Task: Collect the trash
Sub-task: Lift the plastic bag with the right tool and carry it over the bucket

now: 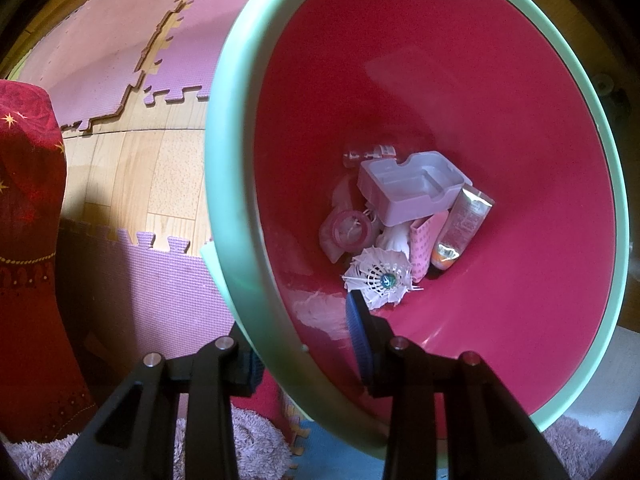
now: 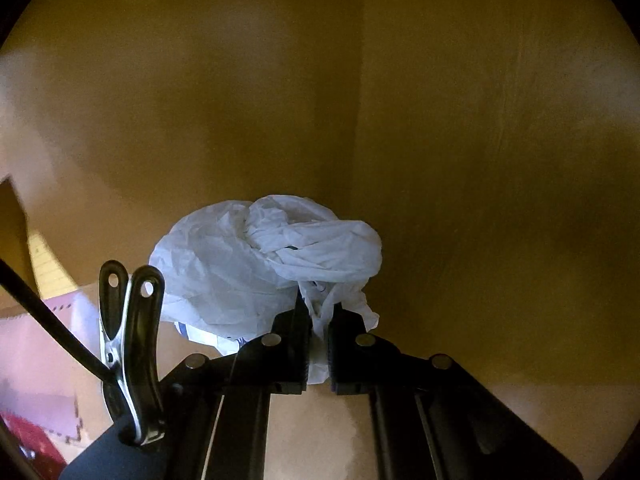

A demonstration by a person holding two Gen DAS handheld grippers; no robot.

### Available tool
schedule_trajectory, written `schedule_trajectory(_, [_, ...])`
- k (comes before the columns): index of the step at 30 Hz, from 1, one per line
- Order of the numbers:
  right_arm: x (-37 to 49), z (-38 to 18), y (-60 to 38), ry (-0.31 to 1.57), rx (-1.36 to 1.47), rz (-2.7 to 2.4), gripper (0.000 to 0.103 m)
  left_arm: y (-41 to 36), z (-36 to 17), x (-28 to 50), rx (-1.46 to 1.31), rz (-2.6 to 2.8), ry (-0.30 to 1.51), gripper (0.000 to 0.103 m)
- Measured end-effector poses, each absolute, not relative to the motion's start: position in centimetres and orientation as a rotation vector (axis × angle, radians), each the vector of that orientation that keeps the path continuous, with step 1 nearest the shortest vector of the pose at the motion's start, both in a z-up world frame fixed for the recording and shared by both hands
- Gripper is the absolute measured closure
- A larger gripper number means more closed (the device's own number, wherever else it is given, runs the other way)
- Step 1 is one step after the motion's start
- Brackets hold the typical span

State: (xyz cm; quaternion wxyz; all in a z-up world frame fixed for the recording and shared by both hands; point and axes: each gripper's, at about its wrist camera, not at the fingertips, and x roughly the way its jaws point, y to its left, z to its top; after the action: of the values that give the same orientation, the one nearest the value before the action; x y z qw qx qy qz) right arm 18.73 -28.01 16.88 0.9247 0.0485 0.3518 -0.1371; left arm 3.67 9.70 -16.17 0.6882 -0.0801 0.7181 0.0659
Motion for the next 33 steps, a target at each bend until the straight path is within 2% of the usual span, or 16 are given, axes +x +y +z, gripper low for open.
schedule_trajectory(20, [14.0,17.6,-21.3,0.752,0.048,-0.029,0.096,10.2,-16.2,4.0,-0.180,0.147,1.607,0.064])
schedule_trajectory(33, [9.2,14.4,-13.4,0.769,0.003,0.143,0.096,10.2,-16.3,4.0,-0.182,0.147,1.608,0.065])
